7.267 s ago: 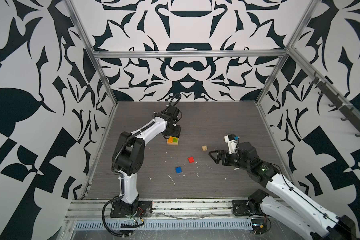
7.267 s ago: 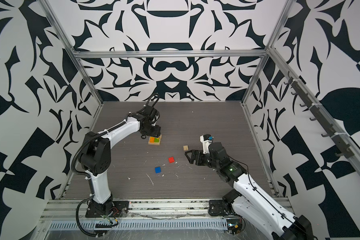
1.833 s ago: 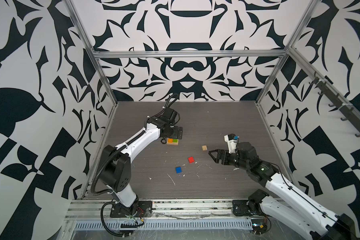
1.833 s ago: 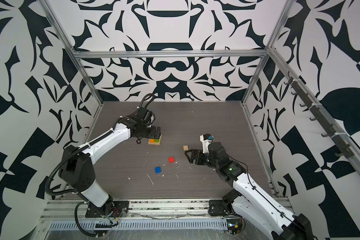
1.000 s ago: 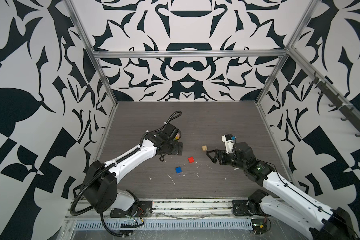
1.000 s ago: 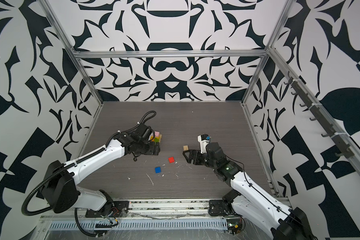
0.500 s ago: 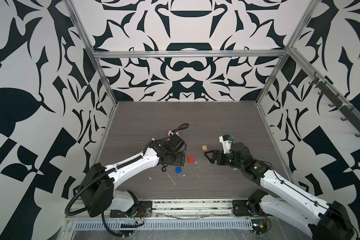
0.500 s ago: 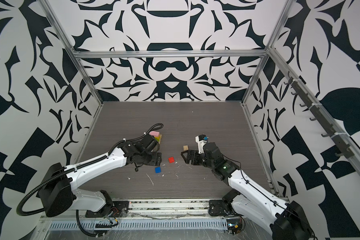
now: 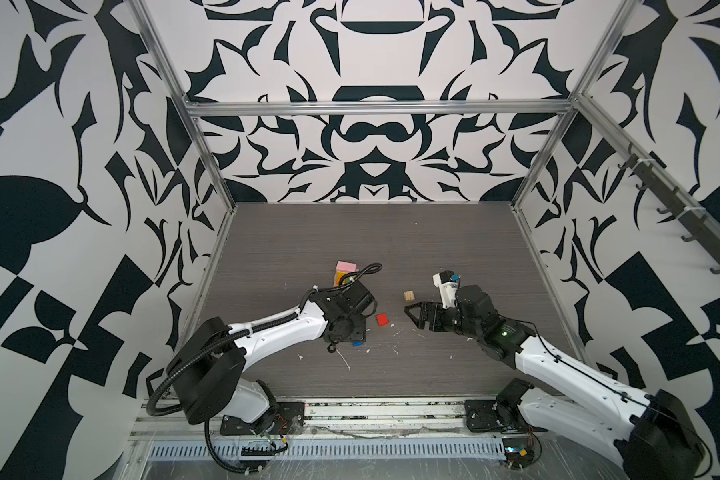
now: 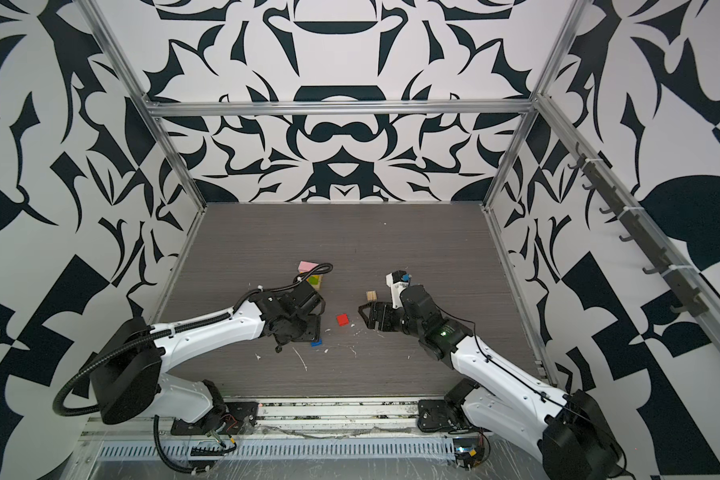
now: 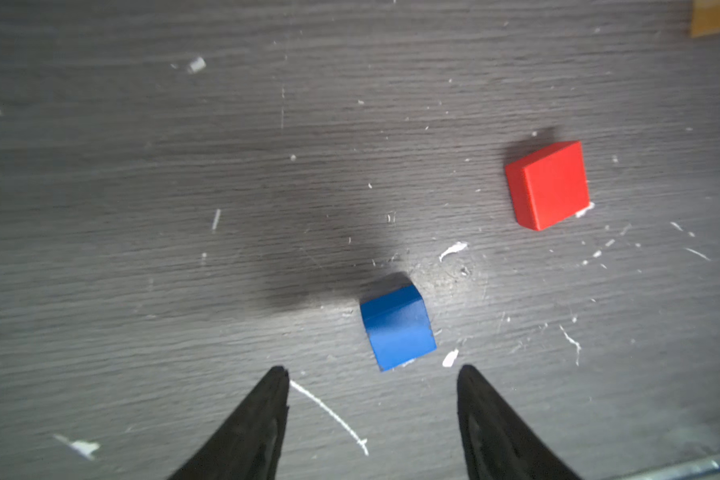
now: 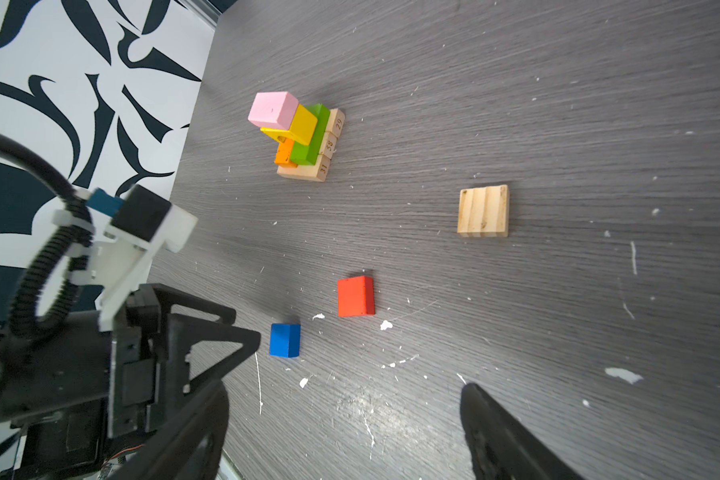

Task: Build the wood block tower
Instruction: 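Move the left gripper over the blue cube and lower it, then close the left gripper on the blue cube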

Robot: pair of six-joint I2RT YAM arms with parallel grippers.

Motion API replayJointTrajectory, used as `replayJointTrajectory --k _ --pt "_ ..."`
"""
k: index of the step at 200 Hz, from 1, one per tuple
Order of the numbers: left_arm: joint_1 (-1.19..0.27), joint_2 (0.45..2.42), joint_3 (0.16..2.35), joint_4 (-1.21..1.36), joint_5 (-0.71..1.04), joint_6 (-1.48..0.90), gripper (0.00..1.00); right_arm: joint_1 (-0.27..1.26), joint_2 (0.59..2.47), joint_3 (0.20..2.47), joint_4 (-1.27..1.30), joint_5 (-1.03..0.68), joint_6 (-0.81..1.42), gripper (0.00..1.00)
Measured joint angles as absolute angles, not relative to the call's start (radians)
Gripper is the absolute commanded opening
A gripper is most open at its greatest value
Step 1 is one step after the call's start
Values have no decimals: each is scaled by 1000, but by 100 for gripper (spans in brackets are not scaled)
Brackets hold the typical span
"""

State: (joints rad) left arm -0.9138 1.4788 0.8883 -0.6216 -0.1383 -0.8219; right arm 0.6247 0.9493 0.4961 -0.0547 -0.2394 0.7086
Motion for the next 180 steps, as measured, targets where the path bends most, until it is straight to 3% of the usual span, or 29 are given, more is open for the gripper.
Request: replayJointTrajectory --k 65,180 --pt "-987 1602 938 -601 -144 -905 59 627 950 496 -55 -238 708 91" --pt "-989 1681 971 -609 -179 -953 48 630 947 496 -55 -231 708 91"
